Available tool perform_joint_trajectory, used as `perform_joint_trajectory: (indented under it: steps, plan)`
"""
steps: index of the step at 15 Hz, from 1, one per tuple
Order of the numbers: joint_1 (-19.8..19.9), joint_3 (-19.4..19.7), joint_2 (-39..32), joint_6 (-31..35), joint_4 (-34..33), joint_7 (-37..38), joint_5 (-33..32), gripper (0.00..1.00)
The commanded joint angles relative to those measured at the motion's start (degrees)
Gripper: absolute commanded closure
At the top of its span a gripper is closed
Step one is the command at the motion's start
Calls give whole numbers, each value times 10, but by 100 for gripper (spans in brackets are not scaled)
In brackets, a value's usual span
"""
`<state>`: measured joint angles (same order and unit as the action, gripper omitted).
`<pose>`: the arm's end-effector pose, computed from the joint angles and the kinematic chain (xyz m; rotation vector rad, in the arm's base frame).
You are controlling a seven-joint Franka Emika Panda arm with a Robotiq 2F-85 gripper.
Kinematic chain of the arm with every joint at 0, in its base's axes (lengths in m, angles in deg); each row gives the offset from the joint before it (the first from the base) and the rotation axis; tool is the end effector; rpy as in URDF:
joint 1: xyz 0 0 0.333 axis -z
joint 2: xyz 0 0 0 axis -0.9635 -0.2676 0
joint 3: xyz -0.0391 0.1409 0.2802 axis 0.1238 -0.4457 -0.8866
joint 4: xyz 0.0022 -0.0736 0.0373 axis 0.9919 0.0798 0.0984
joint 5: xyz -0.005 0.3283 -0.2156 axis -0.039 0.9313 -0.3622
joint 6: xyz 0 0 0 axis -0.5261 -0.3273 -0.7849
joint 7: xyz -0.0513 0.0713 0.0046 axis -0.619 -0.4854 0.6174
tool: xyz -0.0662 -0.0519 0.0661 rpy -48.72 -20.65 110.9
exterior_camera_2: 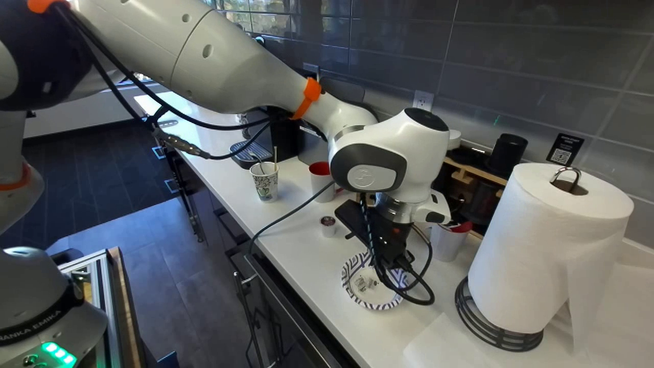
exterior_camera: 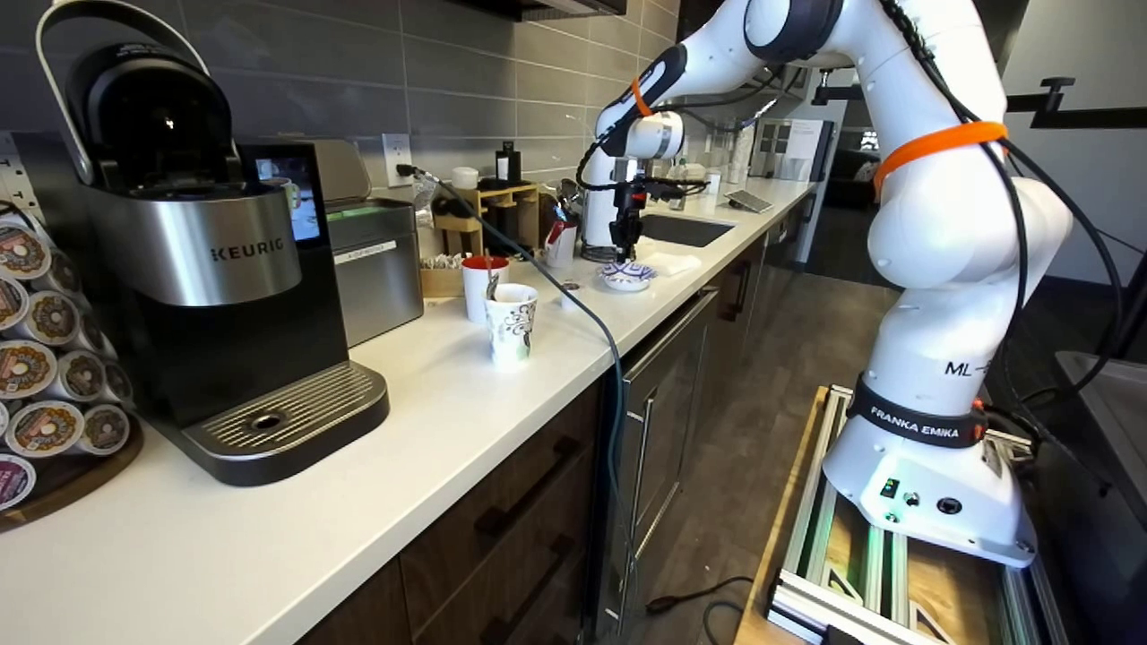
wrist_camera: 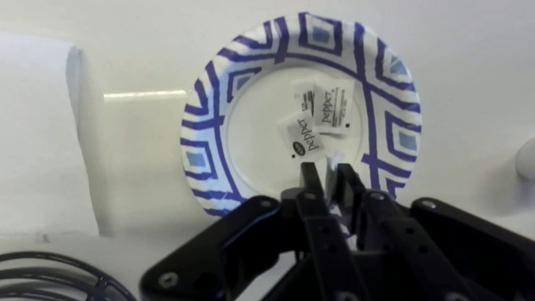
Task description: Put the white sachets on the table into the white plate
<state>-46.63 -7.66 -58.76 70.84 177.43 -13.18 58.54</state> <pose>0.5791 -0.3534 0.3004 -3.0488 -0.0059 0.0319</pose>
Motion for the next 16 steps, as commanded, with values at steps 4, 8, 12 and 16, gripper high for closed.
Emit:
perform_joint_trajectory:
  steps: [4,8,12,16]
  plan:
    - [-17,-1,52,18,70,-35,9,27]
    - [-34,9,65,22,77,-24,-2,0]
    - [-50,31,57,34,73,24,-23,0]
    - [-70,55,39,97,80,109,-76,0]
